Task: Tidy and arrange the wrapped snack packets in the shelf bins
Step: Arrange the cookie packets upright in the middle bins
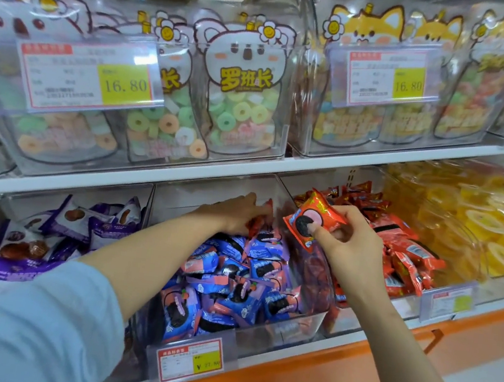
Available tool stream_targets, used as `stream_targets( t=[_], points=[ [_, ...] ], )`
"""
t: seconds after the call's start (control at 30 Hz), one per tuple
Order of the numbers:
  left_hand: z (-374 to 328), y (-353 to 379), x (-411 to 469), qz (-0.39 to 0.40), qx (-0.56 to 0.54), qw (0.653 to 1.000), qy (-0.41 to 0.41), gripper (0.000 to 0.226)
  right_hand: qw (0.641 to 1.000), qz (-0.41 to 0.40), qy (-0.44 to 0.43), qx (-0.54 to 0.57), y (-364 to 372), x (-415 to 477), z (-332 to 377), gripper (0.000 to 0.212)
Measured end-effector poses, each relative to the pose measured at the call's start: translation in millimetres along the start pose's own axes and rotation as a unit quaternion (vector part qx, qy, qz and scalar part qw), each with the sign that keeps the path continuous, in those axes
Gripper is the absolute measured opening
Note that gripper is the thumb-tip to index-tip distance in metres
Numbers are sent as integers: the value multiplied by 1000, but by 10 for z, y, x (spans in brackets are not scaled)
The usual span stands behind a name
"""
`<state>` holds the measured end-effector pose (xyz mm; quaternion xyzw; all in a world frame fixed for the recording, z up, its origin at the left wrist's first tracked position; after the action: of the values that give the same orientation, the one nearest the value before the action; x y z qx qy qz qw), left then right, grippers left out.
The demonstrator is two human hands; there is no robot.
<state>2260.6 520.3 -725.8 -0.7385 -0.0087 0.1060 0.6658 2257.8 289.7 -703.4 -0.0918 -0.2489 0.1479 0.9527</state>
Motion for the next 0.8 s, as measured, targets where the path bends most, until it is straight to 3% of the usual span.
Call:
stream_targets(
  t=[0.13, 0.3, 0.4, 0.57, 0.7, 0.8],
  points=[
    [202, -27, -148, -117, -120, 986, 0, 45, 1000, 2, -7, -2, -11, 2, -1, 16],
    [238, -155, -427, -251, -237, 938, -7, 39, 1000, 1, -7, 0, -19, 3, -21, 16],
    [79, -222, -570, -261, -317, 912, -21, 41, 1000, -19, 2, 0, -67, 25, -63, 17],
    [-455, -346, -613, -266, -374, 887, 43, 39, 991, -128, 6, -25, -320, 87, -121, 23],
    [-862, -432, -293, -267, -371, 887, 64, 44, 976, -208, 16, -63, -604, 137, -209, 25],
    [-1155, -414, -60, -267, -373, 885, 81, 53, 972, -215, 22, -92, -752, 182, -326, 33]
  ],
)
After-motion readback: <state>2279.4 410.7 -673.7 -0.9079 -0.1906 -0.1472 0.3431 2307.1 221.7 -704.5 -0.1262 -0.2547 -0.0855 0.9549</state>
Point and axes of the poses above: each hand's wrist, its own x-axis towards the middle knuckle, its own y-axis out of the palm, z = x × y, the point moved 1 cm from there along x, towards the middle knuckle, and after that the axes turned 6 degrees about -y, right-handed, at the moved point
